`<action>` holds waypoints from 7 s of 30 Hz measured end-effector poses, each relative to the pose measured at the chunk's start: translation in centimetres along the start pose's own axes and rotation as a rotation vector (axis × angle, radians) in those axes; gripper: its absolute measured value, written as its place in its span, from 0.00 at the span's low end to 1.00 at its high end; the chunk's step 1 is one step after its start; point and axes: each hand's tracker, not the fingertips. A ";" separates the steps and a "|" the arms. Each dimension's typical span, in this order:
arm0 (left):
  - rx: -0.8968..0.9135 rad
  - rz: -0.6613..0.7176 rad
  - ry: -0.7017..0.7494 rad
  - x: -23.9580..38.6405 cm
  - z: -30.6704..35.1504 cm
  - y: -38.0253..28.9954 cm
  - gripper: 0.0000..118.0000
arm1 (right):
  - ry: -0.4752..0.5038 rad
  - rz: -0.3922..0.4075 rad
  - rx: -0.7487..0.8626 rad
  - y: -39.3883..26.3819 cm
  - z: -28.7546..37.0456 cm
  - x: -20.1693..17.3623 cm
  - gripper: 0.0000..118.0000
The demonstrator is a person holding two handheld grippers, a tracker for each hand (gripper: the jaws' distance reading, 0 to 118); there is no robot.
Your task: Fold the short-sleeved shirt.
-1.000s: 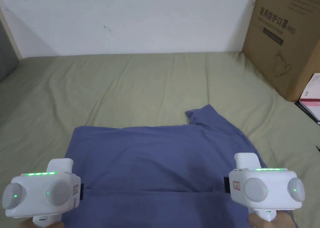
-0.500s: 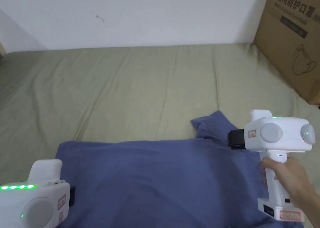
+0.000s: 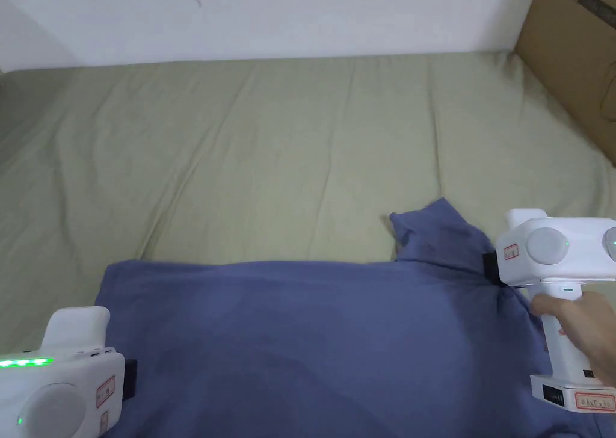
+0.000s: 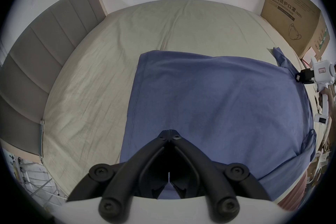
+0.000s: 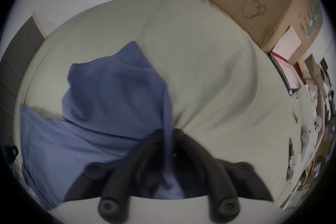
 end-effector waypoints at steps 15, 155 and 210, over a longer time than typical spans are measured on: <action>0.002 0.041 0.047 -3.6 -9.2 10.3 0.90 | -0.004 -0.002 0.021 0.3 0.7 -0.2 0.04; -0.048 -0.340 -0.531 24.2 6.5 -13.6 0.00 | 0.065 -0.264 0.155 -28.8 20.0 -1.7 0.00; -0.115 0.527 -0.646 -7.6 0.6 -13.5 0.10 | 0.136 -0.076 0.124 -25.4 20.2 -10.2 0.00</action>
